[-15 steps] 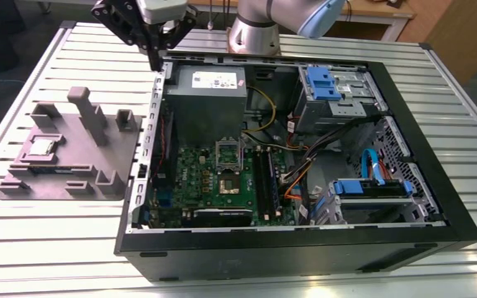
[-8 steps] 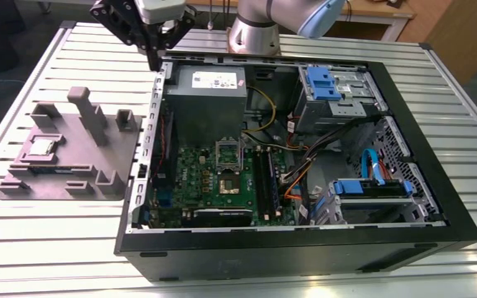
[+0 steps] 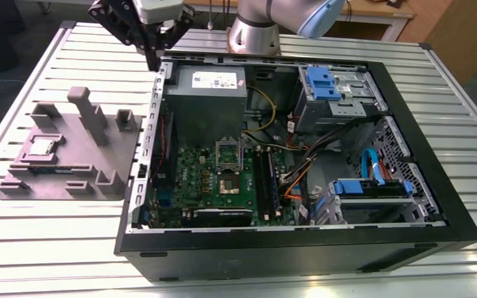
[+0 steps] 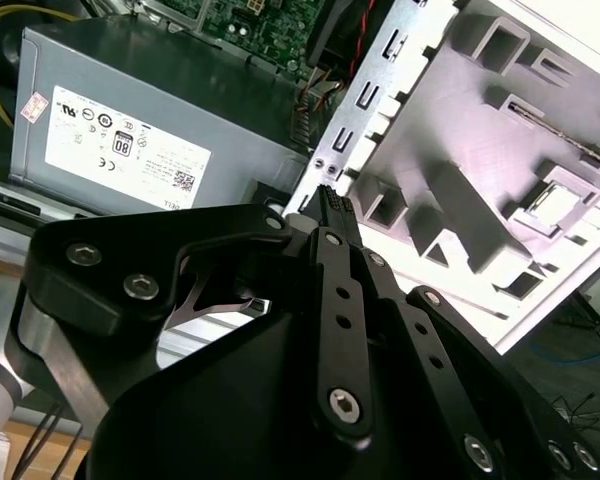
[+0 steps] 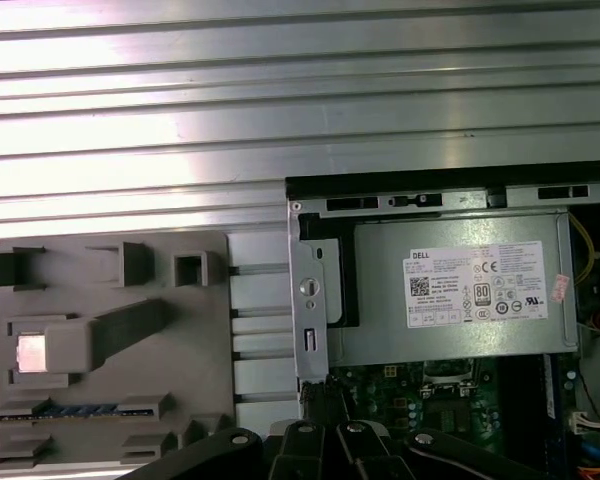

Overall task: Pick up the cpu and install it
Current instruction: 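Reach for the cpu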

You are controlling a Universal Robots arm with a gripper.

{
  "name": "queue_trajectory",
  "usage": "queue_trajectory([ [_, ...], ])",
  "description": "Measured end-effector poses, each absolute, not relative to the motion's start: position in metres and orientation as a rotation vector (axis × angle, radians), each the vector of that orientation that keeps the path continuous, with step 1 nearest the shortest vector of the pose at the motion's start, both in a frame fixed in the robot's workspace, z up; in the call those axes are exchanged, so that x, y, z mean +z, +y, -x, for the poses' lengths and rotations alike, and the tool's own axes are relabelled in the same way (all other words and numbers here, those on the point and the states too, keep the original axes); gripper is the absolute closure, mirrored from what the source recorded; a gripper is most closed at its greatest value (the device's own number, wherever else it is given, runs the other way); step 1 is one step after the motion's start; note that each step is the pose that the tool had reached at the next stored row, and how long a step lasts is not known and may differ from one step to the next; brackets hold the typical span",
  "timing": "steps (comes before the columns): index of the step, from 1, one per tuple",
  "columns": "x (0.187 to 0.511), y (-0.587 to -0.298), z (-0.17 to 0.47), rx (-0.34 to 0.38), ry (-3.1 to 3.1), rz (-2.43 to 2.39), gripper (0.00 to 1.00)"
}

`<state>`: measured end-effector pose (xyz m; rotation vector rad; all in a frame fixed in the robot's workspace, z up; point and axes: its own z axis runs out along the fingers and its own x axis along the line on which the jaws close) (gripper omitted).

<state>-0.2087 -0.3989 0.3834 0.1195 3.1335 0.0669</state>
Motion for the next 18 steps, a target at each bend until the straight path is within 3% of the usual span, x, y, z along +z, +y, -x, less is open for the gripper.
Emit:
queue_trajectory([
  [18,0.3831,-0.3989,0.2127,0.067,3.134,-0.119,0.9],
])
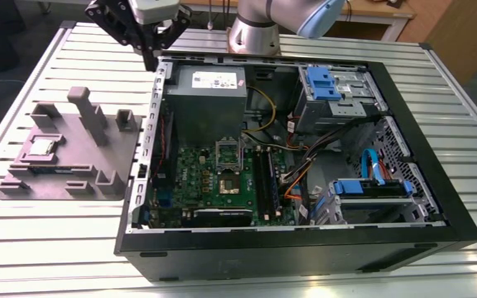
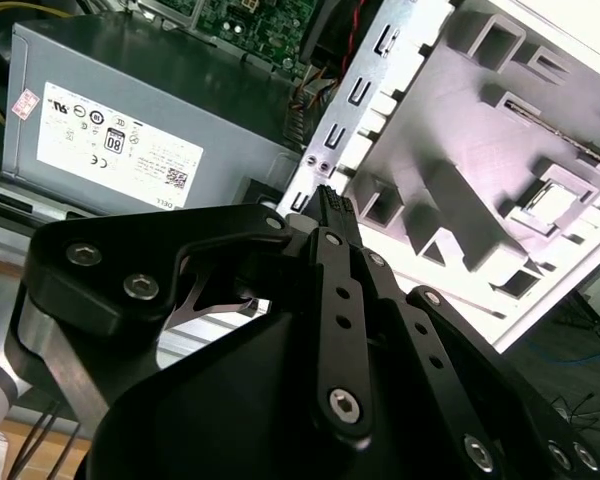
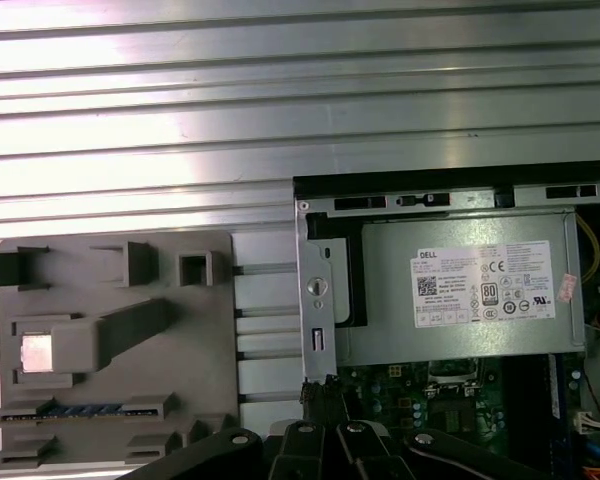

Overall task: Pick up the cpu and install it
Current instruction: 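Reach for the cpu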

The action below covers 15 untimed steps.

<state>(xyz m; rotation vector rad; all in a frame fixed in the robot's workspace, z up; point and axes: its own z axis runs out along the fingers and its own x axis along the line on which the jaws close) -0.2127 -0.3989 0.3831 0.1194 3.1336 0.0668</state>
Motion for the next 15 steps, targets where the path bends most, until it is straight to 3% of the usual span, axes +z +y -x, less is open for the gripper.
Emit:
queue_trajectory([
  [15,0.3827,-0.3989,0.2161,0.067,3.134,-0.119,0.9],
])
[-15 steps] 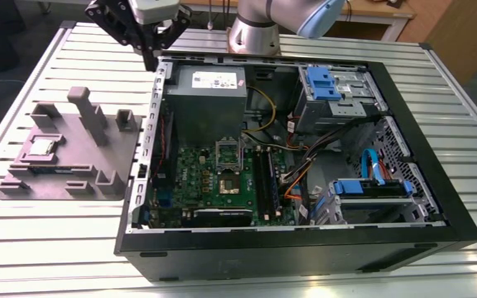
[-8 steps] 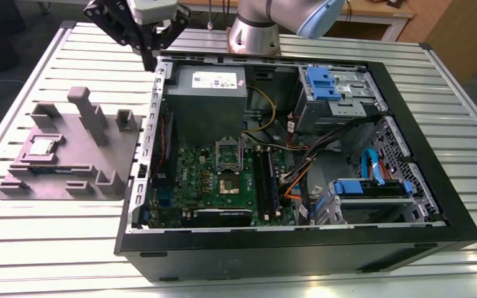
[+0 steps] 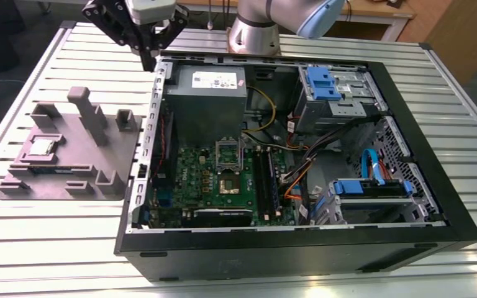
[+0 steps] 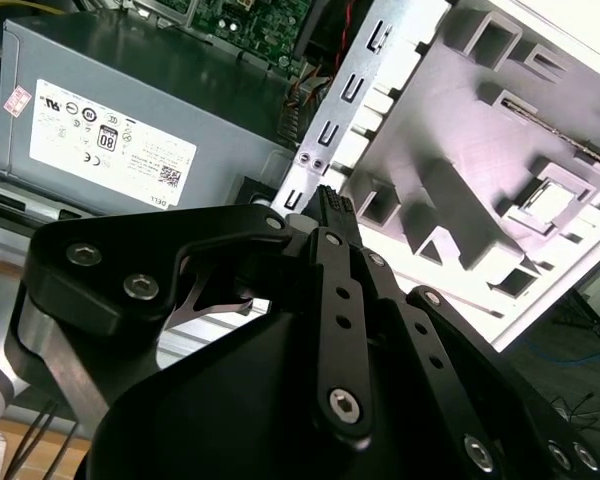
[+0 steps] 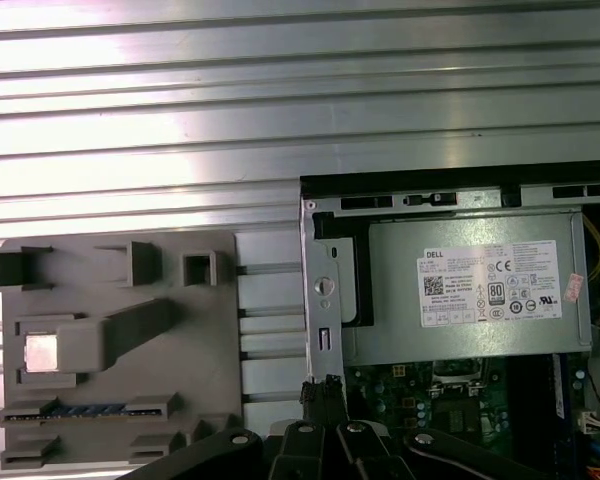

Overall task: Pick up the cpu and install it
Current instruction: 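Reach for the cpu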

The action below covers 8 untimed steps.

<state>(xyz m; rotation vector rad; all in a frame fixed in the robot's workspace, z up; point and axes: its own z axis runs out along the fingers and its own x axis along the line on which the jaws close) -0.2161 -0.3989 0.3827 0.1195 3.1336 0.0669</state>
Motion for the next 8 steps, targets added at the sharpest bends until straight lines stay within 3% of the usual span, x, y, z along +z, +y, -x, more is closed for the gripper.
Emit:
queue_trajectory([
  [8,0.3826,-0.3989,0.2178,0.067,3.134,-0.119,0.9],
])
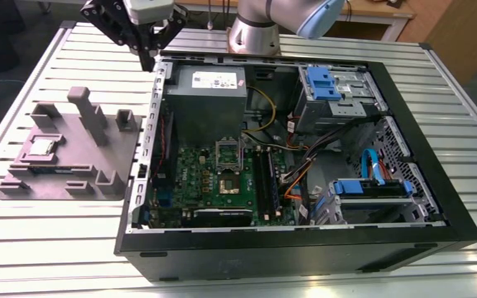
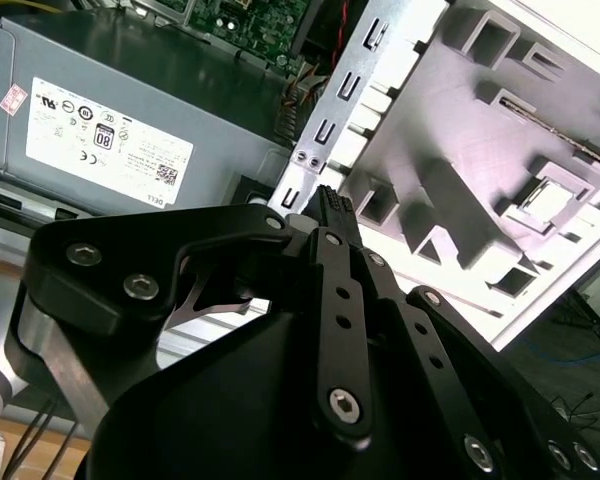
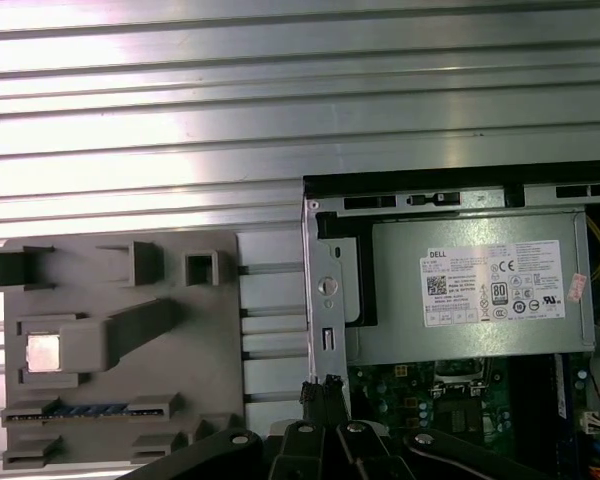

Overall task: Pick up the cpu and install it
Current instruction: 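Reach for the cpu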

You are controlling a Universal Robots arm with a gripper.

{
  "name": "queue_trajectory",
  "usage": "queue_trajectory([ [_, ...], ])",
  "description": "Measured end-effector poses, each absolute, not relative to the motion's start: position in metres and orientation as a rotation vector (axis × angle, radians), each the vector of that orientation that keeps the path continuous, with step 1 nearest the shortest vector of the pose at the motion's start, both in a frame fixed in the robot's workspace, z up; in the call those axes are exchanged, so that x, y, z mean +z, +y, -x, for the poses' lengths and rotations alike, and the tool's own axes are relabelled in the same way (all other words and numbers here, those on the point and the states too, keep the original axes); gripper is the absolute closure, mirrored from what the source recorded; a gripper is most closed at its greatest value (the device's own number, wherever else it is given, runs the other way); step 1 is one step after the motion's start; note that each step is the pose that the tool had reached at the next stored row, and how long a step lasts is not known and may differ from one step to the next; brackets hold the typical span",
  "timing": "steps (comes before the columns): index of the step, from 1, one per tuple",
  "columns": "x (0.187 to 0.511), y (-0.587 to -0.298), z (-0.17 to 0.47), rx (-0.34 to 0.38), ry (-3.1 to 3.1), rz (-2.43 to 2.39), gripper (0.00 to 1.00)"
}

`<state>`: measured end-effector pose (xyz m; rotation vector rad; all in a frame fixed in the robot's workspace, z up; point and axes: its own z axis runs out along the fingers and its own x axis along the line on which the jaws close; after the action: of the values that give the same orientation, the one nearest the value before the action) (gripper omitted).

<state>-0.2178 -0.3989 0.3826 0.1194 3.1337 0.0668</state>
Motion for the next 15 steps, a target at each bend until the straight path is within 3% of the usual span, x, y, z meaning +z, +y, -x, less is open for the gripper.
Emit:
queue_trajectory([
  [15,0.3823,-0.3989,0.2219,0.067,3.134,-0.12,0.9],
])
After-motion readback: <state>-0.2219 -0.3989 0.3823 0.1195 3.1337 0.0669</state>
